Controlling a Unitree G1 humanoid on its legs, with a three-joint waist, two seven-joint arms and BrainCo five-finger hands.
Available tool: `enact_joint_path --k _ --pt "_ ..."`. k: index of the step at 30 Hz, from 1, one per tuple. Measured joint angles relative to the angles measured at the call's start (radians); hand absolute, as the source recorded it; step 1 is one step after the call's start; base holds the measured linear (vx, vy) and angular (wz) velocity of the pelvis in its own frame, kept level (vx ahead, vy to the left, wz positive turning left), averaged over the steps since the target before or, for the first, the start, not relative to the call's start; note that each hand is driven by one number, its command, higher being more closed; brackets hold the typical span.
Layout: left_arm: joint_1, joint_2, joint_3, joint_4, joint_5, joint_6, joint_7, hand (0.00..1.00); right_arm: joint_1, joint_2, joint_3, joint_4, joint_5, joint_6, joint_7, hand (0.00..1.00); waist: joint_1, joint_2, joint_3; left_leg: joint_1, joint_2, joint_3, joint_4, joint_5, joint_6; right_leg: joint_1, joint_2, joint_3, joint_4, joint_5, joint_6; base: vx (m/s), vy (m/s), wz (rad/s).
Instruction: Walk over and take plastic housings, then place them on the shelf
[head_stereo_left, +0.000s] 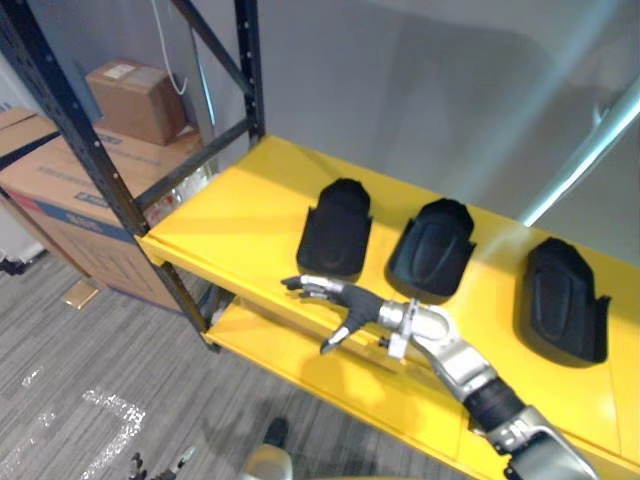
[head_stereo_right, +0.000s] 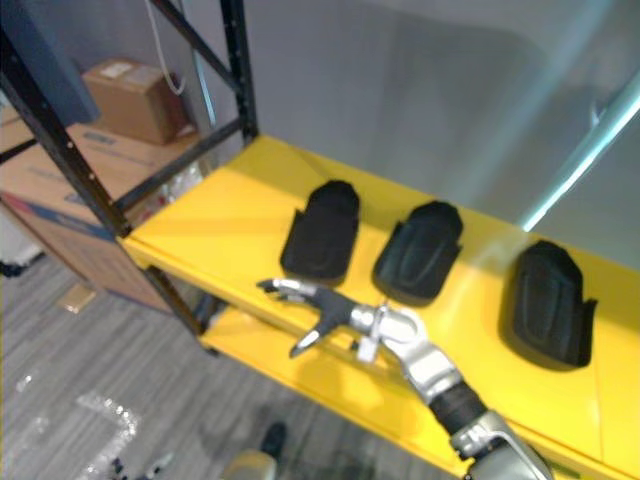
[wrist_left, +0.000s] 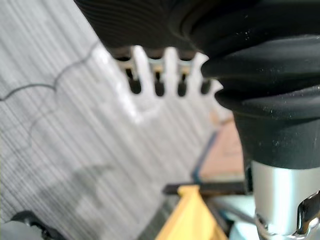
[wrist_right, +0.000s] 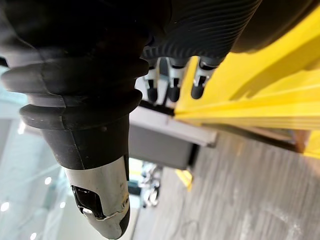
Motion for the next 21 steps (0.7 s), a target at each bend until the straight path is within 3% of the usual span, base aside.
enact_joint_path --k 6,13,21 --pt "0.000 0.002 -0.020 -0.001 -0.002 0.004 -0.001 0.00 -0.016 0.010 -0.002 0.079 -0.002 0.000 -0.027 0.00 0.009 0.003 0.011 0.001 -0.002 -0.008 0.000 0.002 0.000 -0.001 -0.004 -0.006 0.007 -0.010 0.001 -0.02 0.004 0.03" --pt "0.000 0.004 -0.042 -0.025 -0.008 0.018 -0.025 0.00 -0.077 0.037 -0.079 0.177 -0.031 -0.002 -0.122 0.00 0.018 0.011 0.056 -0.003 -0.011 -0.036 0.001 0.011 -0.006 0.000 -0.013 -0.031 0.041 -0.024 0.011 -0.01 -0.008 0.12" --pt "0.001 0.002 -0.079 -0.048 -0.009 0.019 -0.042 0.00 -0.132 0.065 -0.136 0.249 -0.027 -0.023 -0.169 0.00 0.024 0.037 0.076 -0.001 -0.010 -0.038 0.005 0.014 -0.007 -0.001 -0.017 -0.031 0.062 -0.033 0.007 -0.02 -0.003 0.00"
